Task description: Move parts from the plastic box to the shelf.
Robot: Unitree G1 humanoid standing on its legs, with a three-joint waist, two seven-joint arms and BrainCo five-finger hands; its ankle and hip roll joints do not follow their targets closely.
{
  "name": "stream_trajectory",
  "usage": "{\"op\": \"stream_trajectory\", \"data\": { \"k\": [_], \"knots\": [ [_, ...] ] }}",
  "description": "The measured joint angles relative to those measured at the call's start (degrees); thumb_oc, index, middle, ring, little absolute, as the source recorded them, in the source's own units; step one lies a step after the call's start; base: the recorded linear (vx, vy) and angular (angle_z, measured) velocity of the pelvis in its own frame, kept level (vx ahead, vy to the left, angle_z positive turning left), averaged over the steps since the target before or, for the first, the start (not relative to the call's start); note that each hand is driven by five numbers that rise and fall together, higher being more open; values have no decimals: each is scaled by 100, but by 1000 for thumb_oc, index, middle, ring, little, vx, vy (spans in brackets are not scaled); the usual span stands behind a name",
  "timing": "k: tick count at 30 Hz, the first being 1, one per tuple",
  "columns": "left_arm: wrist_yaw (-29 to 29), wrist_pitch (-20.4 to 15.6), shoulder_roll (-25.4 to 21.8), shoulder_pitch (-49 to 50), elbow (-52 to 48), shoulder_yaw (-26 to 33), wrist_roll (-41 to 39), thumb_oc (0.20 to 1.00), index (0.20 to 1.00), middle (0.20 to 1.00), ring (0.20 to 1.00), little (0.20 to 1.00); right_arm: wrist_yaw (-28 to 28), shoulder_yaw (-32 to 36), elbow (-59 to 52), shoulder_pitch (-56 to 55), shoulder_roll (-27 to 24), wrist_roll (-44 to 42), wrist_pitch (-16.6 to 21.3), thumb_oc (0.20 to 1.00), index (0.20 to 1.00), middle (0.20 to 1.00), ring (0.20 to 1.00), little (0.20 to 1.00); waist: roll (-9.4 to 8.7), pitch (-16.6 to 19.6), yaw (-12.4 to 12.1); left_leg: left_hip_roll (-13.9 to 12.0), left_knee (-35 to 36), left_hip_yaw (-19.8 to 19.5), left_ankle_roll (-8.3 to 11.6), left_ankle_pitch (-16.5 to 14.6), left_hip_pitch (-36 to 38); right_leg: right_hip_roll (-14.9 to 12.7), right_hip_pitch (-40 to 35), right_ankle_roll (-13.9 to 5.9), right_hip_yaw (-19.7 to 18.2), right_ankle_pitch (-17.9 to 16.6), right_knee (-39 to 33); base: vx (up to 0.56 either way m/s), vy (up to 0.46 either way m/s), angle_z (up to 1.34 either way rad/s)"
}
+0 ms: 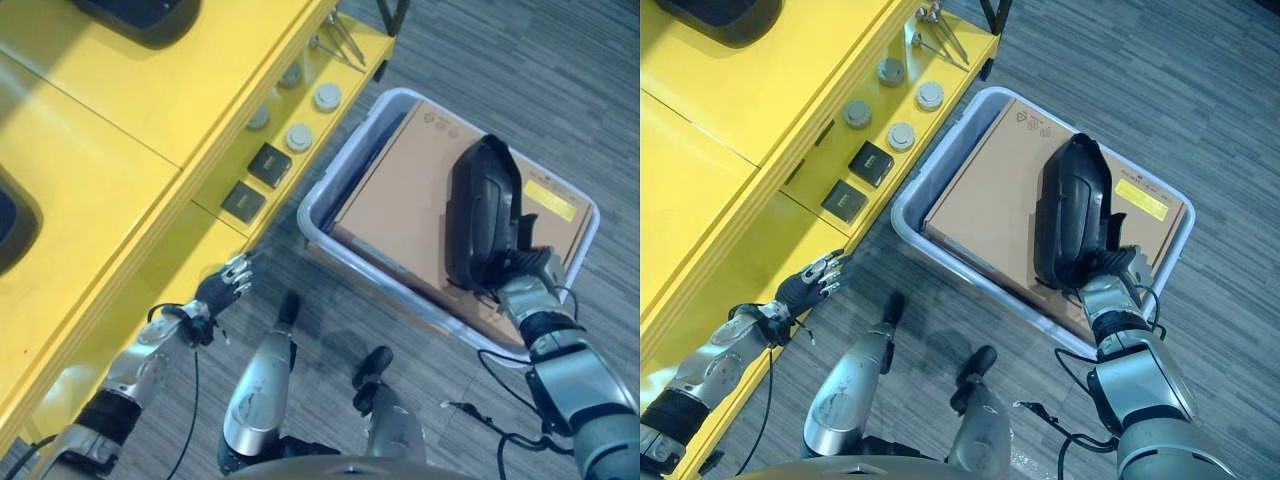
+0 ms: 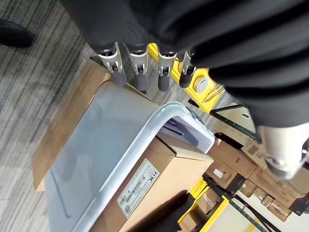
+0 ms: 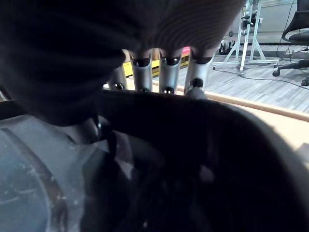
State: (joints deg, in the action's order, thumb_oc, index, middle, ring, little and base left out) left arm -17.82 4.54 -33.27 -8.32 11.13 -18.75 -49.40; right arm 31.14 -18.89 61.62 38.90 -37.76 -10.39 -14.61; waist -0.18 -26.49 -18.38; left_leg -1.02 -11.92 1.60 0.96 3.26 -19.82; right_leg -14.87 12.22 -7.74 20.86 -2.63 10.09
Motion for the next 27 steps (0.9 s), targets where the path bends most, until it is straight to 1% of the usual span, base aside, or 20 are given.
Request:
{"op": "stream_trajectory", "data": {
  "k": [3,5,7,8,10,11,12,15,16,17,18,19,21,23,24,26,27],
  "knots": [
    [0,-19,1,-11,-1,0,0,1000,1000,1000,1000,1000,6,3,-43,1,0,-106,78,200,200,200,200,200,2,0,22,-4,0,5,5,-6,0,-2,10,-4,-4,3,12,-34,6,-1],
    [1,-23,5,-17,-43,-1,0,1000,1000,1000,1000,1000,28,169,-171,-54,1,-374,304,200,200,200,200,200,33,-17,48,-8,0,9,6,-7,4,-2,6,-1,-6,1,15,0,0,0],
    [3,-29,8,0,-71,9,0,1000,1000,1000,1000,1000,56,251,-427,-72,1,-609,364,200,200,200,200,200,86,-38,86,-7,3,9,6,-5,26,1,-21,5,-3,-5,8,0,0,0],
    [6,-40,9,34,-136,20,1,1000,1000,1000,1000,1000,66,364,-777,-152,1,-749,379,200,200,200,200,200,108,-29,95,-8,5,20,6,-6,46,-1,-29,11,-11,-9,6,29,-6,-5],
    [9,-63,30,63,-240,37,3,1000,1000,1000,1000,1000,64,366,-1510,-275,11,-883,335,200,200,200,200,200,175,-33,115,-7,24,29,-8,-2,164,13,-162,17,-9,-32,-65,115,35,-4],
    [13,-49,30,123,-496,110,6,1000,1000,1000,1000,1000,82,403,-2120,-314,13,-965,110,200,200,200,200,200,243,-42,147,2,32,48,19,-76,404,15,-431,24,-15,-31,-152,180,54,-4],
    [9,-48,38,166,-658,160,6,1000,1000,1000,1000,1000,77,464,-2514,-433,21,-960,67,200,200,200,200,200,270,-15,114,16,74,61,-13,-65,534,17,-541,-7,-42,-49,-183,152,40,-6],
    [0,4,80,275,-1093,432,4,1000,1000,1000,1000,1000,78,511,-3383,-624,26,-936,-20,200,200,200,200,200,291,49,114,33,169,132,9,-162,931,9,-927,-22,-104,-34,-338,135,46,-7],
    [14,170,140,269,-1136,534,2,1000,1000,1000,1000,1000,77,515,-3672,-675,32,-879,-112,200,200,200,200,200,280,346,116,60,230,156,-13,-189,951,-2,-943,-30,-115,-27,-404,182,65,-7],
    [31,264,178,252,-1138,535,3,1000,1000,1000,1000,1000,73,530,-3735,-671,41,-780,-201,200,200,200,200,200,288,492,124,82,267,171,-12,-179,1000,-16,-976,-31,-120,-33,-439,194,67,-4],
    [85,371,237,225,-1138,541,8,1000,1000,1000,1000,1000,66,603,-3778,-671,91,-706,-308,200,200,200,200,200,316,539,138,106,326,171,-40,-159,1125,-20,-1104,-42,-117,-53,-492,152,39,-4],
    [139,496,356,219,-1137,548,18,1000,1000,1000,1000,1000,53,609,-3794,-687,201,-664,-458,200,200,200,200,200,320,662,176,126,386,181,-59,-160,1322,-30,-1299,-102,-117,-88,-566,148,36,-3],
    [172,679,539,209,-1133,521,28,1000,1000,1000,1000,1000,24,610,-3791,-782,366,-495,-609,200,200,200,200,200,280,973,245,146,479,187,-53,-169,1432,-28,-1414,-102,-115,-88,-672,118,20,-3],
    [247,813,656,158,-1127,511,136,1000,1000,1000,1000,1000,14,604,-3793,-813,429,-487,-671,200,200,200,200,200,287,1123,307,134,520,226,-41,-181,1500,-14,-1446,-100,-134,-87,-707,156,18,-7],
    [283,916,711,89,-1113,513,248,1000,1000,1000,1000,1000,12,605,-3791,-848,448,-434,-694,200,200,200,200,200,295,1133,348,130,522,219,-33,-189,1545,-3,-1505,-101,-130,-87,-732,106,8,-4],
    [386,1108,842,-95,-1018,465,425,1000,1000,1000,1000,1000,-54,593,-3794,-1018,609,-263,-763,200,200,200,200,200,269,1198,423,114,594,247,-32,-189,1746,21,-1675,-101,-142,-87,-775,64,4,-8],
    [447,1195,883,-192,-933,422,516,1000,1000,1000,1000,1000,-123,554,-3796,-1113,667,-261,-796,200,200,200,200,200,244,1309,450,104,645,285,-26,-189,1801,28,-1686,-101,-152,-85,-797,64,0,-17]
  ]
}}
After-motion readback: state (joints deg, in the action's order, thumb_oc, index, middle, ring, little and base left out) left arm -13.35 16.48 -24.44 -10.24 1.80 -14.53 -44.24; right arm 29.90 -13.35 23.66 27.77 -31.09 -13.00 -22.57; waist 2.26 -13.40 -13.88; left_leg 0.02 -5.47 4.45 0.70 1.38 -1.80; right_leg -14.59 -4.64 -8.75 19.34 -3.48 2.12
